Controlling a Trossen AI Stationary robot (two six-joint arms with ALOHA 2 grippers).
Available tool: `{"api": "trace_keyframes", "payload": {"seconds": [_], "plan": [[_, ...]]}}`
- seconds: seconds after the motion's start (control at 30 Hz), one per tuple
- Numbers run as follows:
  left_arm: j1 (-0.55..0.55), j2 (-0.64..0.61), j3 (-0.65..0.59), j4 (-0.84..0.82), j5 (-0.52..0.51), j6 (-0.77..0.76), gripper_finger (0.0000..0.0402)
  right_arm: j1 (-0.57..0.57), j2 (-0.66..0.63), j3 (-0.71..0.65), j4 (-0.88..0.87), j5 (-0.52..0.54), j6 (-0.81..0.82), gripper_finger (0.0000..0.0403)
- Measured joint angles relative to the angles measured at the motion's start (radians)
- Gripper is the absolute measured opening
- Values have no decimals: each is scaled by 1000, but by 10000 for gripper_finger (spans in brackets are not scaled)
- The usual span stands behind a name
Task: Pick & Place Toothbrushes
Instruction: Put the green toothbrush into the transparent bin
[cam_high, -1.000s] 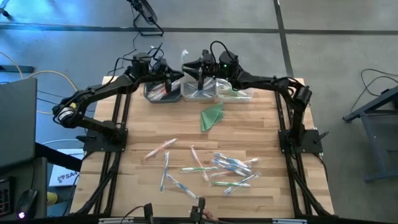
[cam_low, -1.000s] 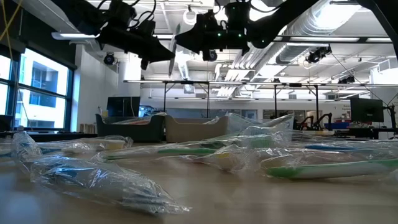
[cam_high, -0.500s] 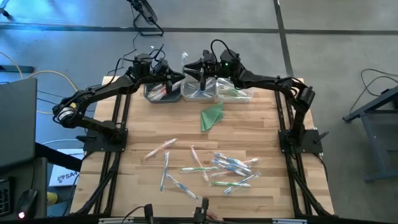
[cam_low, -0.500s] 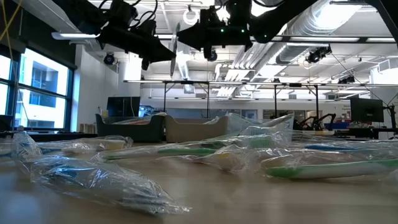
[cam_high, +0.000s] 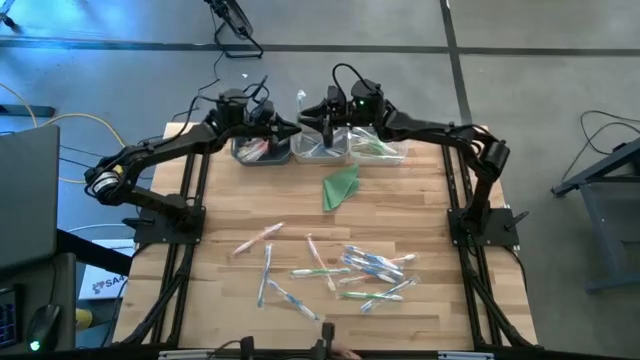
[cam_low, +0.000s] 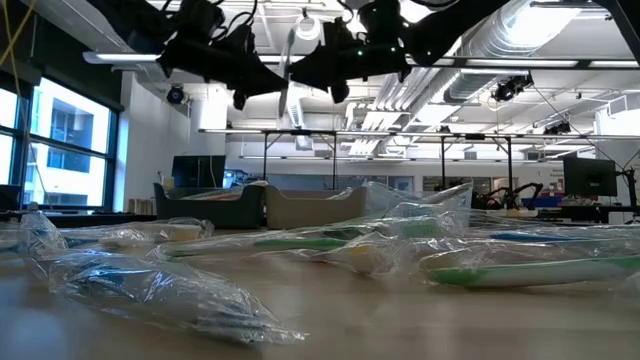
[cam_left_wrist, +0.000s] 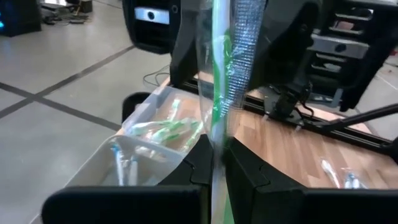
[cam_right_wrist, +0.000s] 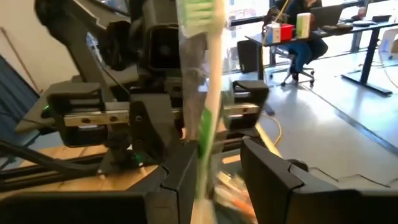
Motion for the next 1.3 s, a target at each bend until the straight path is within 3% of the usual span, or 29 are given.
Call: {"api": "trace_keyframes", "payload": {"seconds": [0.47,0.7,0.97,1.3], "plan": [[-81,0,0,-15,-101,3,15,41,0,0,53,-34,-53,109],[-79,0,0,-49,-111,4,15,39,1,0,75,-32,-53,79],[-79,0,0,-51,-130,11,15,39,1,0,84,-25,-41,17],[-79,0,0,-49,-131,9,31,39,1,0,84,-24,4,12]]}}
